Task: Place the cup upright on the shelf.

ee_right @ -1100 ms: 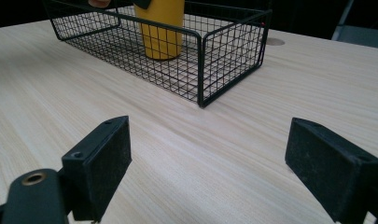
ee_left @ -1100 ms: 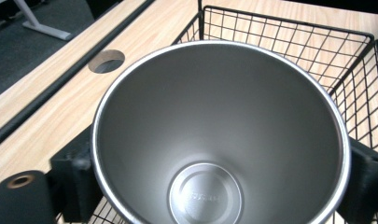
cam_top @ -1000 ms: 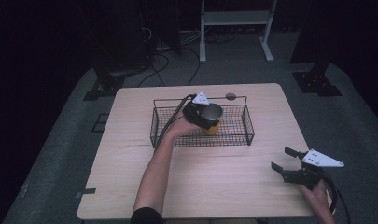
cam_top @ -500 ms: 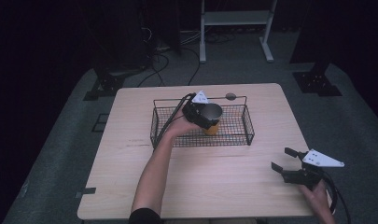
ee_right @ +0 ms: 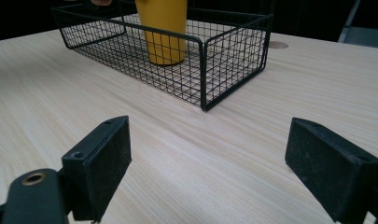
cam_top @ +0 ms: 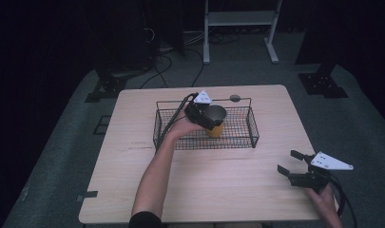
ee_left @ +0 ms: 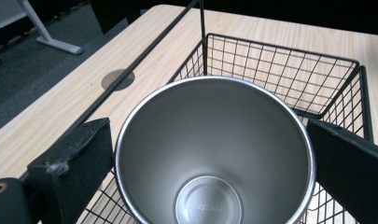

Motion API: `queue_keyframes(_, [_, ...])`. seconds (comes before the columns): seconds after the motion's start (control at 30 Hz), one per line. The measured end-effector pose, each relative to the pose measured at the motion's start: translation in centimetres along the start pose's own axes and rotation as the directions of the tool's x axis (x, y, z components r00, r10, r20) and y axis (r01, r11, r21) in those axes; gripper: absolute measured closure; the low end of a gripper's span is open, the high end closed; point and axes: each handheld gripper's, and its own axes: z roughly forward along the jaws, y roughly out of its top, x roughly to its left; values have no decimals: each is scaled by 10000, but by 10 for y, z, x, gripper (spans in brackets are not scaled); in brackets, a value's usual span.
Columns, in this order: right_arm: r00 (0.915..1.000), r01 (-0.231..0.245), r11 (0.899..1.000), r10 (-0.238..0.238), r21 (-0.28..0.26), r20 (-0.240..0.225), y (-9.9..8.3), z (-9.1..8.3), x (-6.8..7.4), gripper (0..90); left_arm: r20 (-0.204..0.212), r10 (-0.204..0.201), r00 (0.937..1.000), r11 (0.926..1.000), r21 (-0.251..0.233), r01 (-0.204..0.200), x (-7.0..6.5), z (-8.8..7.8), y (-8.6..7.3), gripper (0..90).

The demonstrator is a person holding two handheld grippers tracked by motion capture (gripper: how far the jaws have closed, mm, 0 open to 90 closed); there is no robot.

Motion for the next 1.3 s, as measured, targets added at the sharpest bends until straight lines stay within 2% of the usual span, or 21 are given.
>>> queue_keyframes(0.33, [10000, -46, 10000, 46, -35, 57, 0, 0, 0, 133, -73, -9, 10000, 9997, -225, 7, -2, -5, 5, 13])
queue_keyframes(0.73, [9997, -34, 10000, 33, 65, 223, 0, 1, 1, 132, -177, 189, 9997, 9984, -520, -198, -6, -19, 13, 13])
queue_keyframes(1.03, [9997, -11, 10000, 9, 77, 249, 0, 1, 1, 132, -38, 456, 9990, 9944, -953, -457, -18, -32, 18, 13])
queue_keyframes(1.3, [9996, -112, 9999, 111, 31, 251, 0, 0, 0, 132, 79, 540, 9985, 9903, -1285, -525, -26, -46, 19, 13])
